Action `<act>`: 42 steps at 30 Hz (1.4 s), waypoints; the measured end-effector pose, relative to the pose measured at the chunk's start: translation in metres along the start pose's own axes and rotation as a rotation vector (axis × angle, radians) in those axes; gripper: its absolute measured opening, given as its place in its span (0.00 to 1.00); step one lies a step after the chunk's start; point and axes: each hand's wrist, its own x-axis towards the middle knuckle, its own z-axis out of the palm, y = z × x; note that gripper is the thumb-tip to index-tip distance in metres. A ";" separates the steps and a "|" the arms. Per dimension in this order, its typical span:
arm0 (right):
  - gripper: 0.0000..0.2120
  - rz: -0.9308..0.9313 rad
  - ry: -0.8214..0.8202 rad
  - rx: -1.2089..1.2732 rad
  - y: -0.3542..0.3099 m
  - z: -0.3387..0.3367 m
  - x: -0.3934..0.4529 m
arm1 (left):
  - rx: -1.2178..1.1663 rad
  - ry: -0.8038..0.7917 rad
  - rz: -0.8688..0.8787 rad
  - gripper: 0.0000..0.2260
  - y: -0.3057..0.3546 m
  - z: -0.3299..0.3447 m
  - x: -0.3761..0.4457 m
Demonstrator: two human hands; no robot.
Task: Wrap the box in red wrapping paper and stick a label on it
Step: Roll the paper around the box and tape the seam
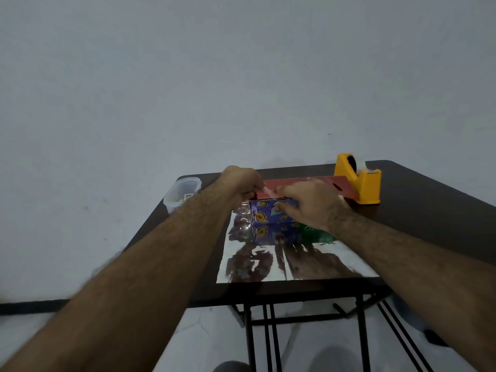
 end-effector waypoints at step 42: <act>0.17 0.197 -0.247 0.190 -0.004 -0.016 0.007 | 1.009 0.041 0.762 0.07 -0.033 -0.003 -0.002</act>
